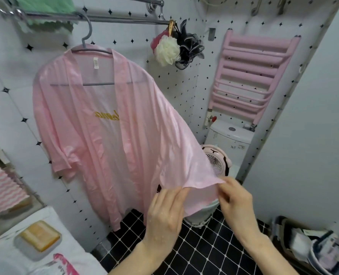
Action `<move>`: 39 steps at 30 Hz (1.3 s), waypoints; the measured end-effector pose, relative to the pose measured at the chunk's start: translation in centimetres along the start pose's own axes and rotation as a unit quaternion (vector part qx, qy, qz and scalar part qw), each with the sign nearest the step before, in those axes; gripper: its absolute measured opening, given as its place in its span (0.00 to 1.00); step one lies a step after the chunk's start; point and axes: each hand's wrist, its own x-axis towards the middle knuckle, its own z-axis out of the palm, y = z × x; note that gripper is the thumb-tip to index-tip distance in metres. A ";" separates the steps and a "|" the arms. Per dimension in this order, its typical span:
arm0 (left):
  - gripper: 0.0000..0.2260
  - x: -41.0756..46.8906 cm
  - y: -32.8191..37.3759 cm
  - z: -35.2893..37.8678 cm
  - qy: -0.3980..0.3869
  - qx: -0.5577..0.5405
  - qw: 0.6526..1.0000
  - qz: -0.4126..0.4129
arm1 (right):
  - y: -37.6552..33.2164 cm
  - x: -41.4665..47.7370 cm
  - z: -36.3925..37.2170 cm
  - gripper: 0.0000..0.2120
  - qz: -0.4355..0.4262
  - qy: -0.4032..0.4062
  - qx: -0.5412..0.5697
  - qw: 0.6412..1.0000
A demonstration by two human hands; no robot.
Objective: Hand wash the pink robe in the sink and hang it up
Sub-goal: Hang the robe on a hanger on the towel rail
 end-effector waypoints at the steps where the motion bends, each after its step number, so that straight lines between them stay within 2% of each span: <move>1: 0.13 0.1 0.4 -0.1 0.017 0.001 1.000 0.004 | -0.3 -0.5 0.3 0.22 -0.037 -0.054 -0.022 0.998; 3: 0.12 0.3 0.5 -0.6 0.048 0.012 0.999 -0.004 | -0.7 -0.9 0.4 0.24 -0.069 -0.096 -0.087 0.989; 6: 0.12 0.4 0.4 -0.8 0.071 0.047 0.996 0.001 | -0.9 0.2 -0.3 0.19 0.009 -0.010 -0.156 0.988; 8: 0.11 0.3 1.2 -0.6 0.082 0.061 0.994 0.026 | -2.6 0.7 -0.1 0.12 0.020 -0.045 -0.109 0.993; 10: 0.11 0.4 1.6 -0.5 0.086 0.063 0.994 0.039 | -4.0 0.7 1.0 0.11 0.013 -0.194 -0.018 0.981; 11: 0.11 0.5 1.6 -0.5 0.085 0.063 0.994 0.039 | -4.1 0.5 1.4 0.11 0.017 -0.206 0.004 0.978; 14: 0.14 0.8 1.3 -0.9 0.071 0.084 0.993 0.049 | -3.4 1.3 0.9 0.11 0.112 -0.136 0.045 0.983; 16: 0.13 0.9 1.0 -0.9 0.063 0.092 0.992 0.050 | -3.8 1.5 0.3 0.11 0.085 -0.249 0.102 0.960; 17: 0.13 1.1 0.8 -1.0 0.057 0.094 0.993 0.044 | -3.9 1.5 0.2 0.12 0.075 -0.277 0.109 0.952; 18: 0.14 1.2 0.5 -1.0 0.051 0.097 0.993 0.038 | -3.9 1.7 0.0 0.12 0.111 -0.267 0.115 0.950; 20: 0.15 1.3 0.0 -1.2 0.038 0.104 0.993 0.032 | -3.2 2.1 -0.4 0.15 0.171 -0.168 0.129 0.962; 21: 0.15 1.2 -0.1 -1.2 0.032 0.106 0.993 0.032 | -2.9 2.0 -0.6 0.16 0.162 -0.200 0.155 0.954; 22: 0.15 1.2 -0.2 -1.2 0.030 0.108 0.993 0.031 | -3.5 2.0 -1.0 0.17 0.146 -0.295 0.197 0.924; 23: 0.14 1.2 -0.2 -1.3 0.029 0.109 0.993 0.028 | -3.7 1.7 -1.0 0.17 0.140 -0.353 0.215 0.900; 24: 0.14 1.2 -0.2 -1.4 0.029 0.108 0.993 0.025 | -4.0 1.5 -1.0 0.17 0.152 -0.345 0.201 0.904; 26: 0.15 1.3 -0.2 -1.5 0.027 0.103 0.994 0.022 | -3.0 1.7 -0.8 0.19 0.176 -0.168 0.121 0.962; 27: 0.15 1.2 0.0 -1.5 0.020 0.097 0.995 0.026 | -2.7 1.6 -1.0 0.20 0.176 -0.160 0.120 0.964; 28: 0.15 1.1 0.1 -1.4 0.017 0.091 0.995 0.031 | -2.9 1.6 -1.2 0.19 0.168 -0.242 0.149 0.944; 29: 0.13 0.9 0.2 -1.4 0.014 0.084 0.996 0.037 | -3.3 1.5 -1.2 0.19 0.171 -0.345 0.193 0.902; 30: 0.13 0.7 0.3 -1.3 0.006 0.076 0.996 0.044 | -3.3 1.1 -1.0 0.18 0.164 -0.392 0.200 0.883; 31: 0.13 0.5 0.5 -1.2 0.000 0.069 0.996 0.051 | -2.7 0.8 -0.7 0.17 0.170 -0.344 0.181 0.905; 32: 0.14 0.3 0.6 -1.1 -0.005 0.065 0.996 0.058 | -2.2 1.0 -0.8 0.18 0.183 -0.250 0.143 0.940; 33: 0.14 0.0 0.7 -0.9 -0.012 0.063 0.996 0.064 | -1.7 1.0 -1.0 0.20 0.195 -0.185 0.102 0.958; 34: 0.15 -0.3 0.8 -0.8 -0.020 0.063 0.995 0.069 | -1.4 0.9 -1.3 0.20 0.190 -0.217 0.112 0.951; 35: 0.15 -0.5 0.8 -0.6 -0.027 0.062 0.995 0.071 | -1.2 0.9 -1.7 0.19 0.182 -0.316 0.164 0.917; 36: 0.16 -0.8 0.9 -0.5 -0.036 0.059 0.995 0.070 | -1.4 0.8 -2.0 0.17 0.184 -0.413 0.226 0.863; 37: 0.15 -1.0 0.9 -0.4 -0.046 0.052 0.995 0.070 | -1.1 0.3 -1.7 0.17 0.184 -0.422 0.235 0.856; 38: 0.15 -1.2 0.9 -0.2 -0.050 0.048 0.995 0.074 | -0.5 0.2 -1.7 0.17 0.199 -0.365 0.220 0.883; 39: 0.14 -1.4 0.9 -0.1 -0.054 0.050 0.994 0.081 | 0.2 0.1 -1.8 0.19 0.218 -0.260 0.169 0.925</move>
